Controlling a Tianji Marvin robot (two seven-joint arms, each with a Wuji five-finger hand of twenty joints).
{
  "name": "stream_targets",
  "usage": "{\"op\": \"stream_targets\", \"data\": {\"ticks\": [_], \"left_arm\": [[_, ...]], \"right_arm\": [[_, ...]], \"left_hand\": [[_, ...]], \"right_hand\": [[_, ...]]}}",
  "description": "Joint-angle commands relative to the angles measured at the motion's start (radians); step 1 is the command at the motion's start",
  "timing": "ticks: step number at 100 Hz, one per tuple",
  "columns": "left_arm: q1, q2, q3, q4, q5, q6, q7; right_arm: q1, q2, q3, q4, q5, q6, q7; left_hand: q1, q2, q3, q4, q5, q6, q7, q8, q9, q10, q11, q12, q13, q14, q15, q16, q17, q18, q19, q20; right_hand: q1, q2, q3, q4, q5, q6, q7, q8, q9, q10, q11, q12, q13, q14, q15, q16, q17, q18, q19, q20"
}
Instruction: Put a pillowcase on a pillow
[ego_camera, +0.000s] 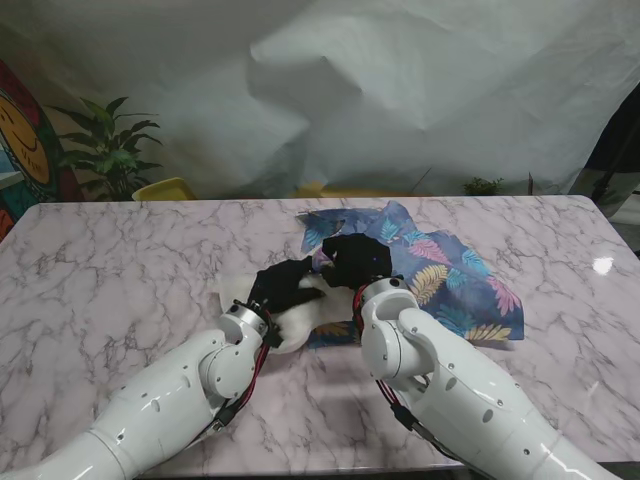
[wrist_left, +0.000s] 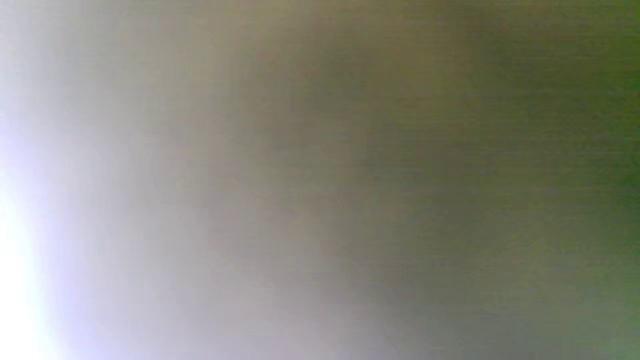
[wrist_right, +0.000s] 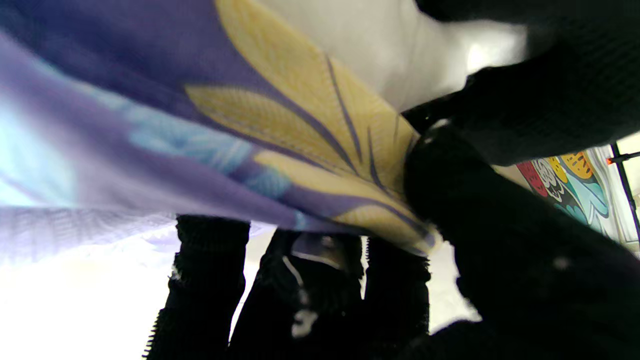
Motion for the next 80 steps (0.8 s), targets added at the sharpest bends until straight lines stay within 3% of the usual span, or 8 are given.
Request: {"op": "stream_targets", "data": {"ticks": [1, 19, 31, 33, 38, 50, 67, 80], "left_arm": [[-0.004, -0.012, 0.005, -0.015, 0.006, -0.007, -0.002], [-0.007, -0.015, 0.007, -0.017, 0.007, -0.002, 0.006], [-0.017, -0.017, 0.011, -0.008, 0.002, 0.003, 0.005], [-0.019, -0.018, 0.013, -0.006, 0.002, 0.004, 0.003], [-0.025, -0.020, 0.017, 0.000, -0.001, 0.007, 0.001], [-0.038, -0.026, 0.029, 0.017, -0.015, 0.009, -0.004], [-0.060, -0.041, 0.051, 0.045, -0.039, 0.013, -0.004], [-0.073, -0.057, 0.063, 0.067, -0.060, 0.018, 0.009]], "right_arm": [[0.025, -0.019, -0.005, 0.011, 0.014, 0.012, 0.021], [0.066, -0.016, -0.031, 0.057, 0.012, 0.047, 0.062], [0.053, 0.008, -0.027, 0.023, -0.052, 0.079, 0.113], [0.049, 0.015, -0.025, 0.009, -0.066, 0.084, 0.133], [0.035, 0.042, -0.017, -0.039, -0.126, 0.088, 0.204], [-0.017, 0.090, 0.016, -0.154, -0.289, 0.088, 0.345], [-0.104, 0.104, 0.071, -0.262, -0.450, 0.090, 0.382], [-0.174, 0.095, 0.094, -0.302, -0.562, 0.163, 0.292]], "left_hand": [[0.200, 0.224, 0.137, 0.074, -0.007, -0.003, 0.117, 0.055, 0.059, -0.023, 0.095, 0.045, 0.102, -0.200, 0.211, 0.061, 0.156, -0.240, 0.456, 0.053], [0.200, 0.225, 0.134, 0.076, -0.007, -0.003, 0.113, 0.057, 0.058, -0.023, 0.094, 0.047, 0.102, -0.200, 0.213, 0.060, 0.152, -0.241, 0.457, 0.051], [0.200, 0.227, 0.134, 0.076, -0.007, -0.003, 0.112, 0.058, 0.057, -0.024, 0.093, 0.048, 0.101, -0.201, 0.215, 0.060, 0.150, -0.242, 0.463, 0.052], [0.200, 0.226, 0.134, 0.076, -0.007, -0.003, 0.112, 0.058, 0.057, -0.025, 0.093, 0.049, 0.101, -0.202, 0.215, 0.059, 0.150, -0.243, 0.464, 0.052], [0.200, 0.225, 0.132, 0.076, -0.007, -0.003, 0.111, 0.058, 0.057, -0.024, 0.094, 0.050, 0.101, -0.203, 0.216, 0.059, 0.150, -0.243, 0.465, 0.051], [0.200, 0.227, 0.133, 0.077, -0.008, -0.002, 0.109, 0.058, 0.056, -0.024, 0.094, 0.052, 0.101, -0.201, 0.219, 0.060, 0.151, -0.245, 0.467, 0.050], [0.200, 0.227, 0.131, 0.077, -0.010, -0.002, 0.106, 0.059, 0.056, -0.024, 0.096, 0.056, 0.101, -0.203, 0.223, 0.060, 0.151, -0.249, 0.470, 0.048], [0.200, 0.227, 0.131, 0.078, -0.010, -0.002, 0.105, 0.060, 0.055, -0.023, 0.096, 0.058, 0.100, -0.204, 0.223, 0.059, 0.151, -0.249, 0.471, 0.046]], "right_hand": [[0.052, 0.043, 0.030, 0.019, 0.013, -0.041, 0.030, 0.004, -0.007, 0.071, 0.051, -0.010, 0.027, -0.152, 0.057, 0.016, 0.023, -0.041, 0.021, -0.009], [0.022, 0.087, -0.028, 0.024, -0.010, -0.060, 0.007, -0.004, -0.028, 0.037, 0.034, -0.017, 0.025, -0.008, -0.100, -0.077, -0.094, 0.033, -0.027, -0.005], [-0.119, 0.132, -0.102, 0.012, -0.095, -0.005, -0.074, -0.018, -0.138, 0.029, -0.039, -0.033, -0.007, 0.118, -0.477, -0.222, -0.248, 0.099, -0.075, 0.007], [-0.154, 0.153, -0.108, 0.021, -0.105, 0.021, -0.119, -0.013, -0.168, 0.033, -0.058, -0.042, -0.039, 0.143, -0.547, -0.232, -0.279, 0.112, -0.089, 0.007], [-0.289, 0.234, -0.130, 0.146, -0.127, 0.094, -0.319, 0.169, -0.262, 0.042, -0.093, -0.071, -0.144, 0.192, -0.704, -0.225, -0.363, 0.135, -0.127, 0.018], [-0.409, 0.368, -0.345, 0.166, -0.264, 0.155, -0.494, 0.148, -0.487, 0.089, -0.201, -0.137, -0.435, 0.318, -0.978, -0.354, -0.548, 0.172, -0.232, 0.006], [-0.405, 0.508, -0.609, 0.201, -0.371, 0.199, -0.630, 0.111, -0.690, 0.138, -0.267, -0.206, -0.685, 0.379, -1.053, -0.454, -0.688, 0.175, -0.305, -0.018], [-0.360, 0.516, -0.652, 0.209, -0.378, 0.205, -0.642, 0.112, -0.728, 0.163, -0.263, -0.219, -0.740, 0.378, -1.043, -0.469, -0.709, 0.171, -0.311, -0.027]]}}
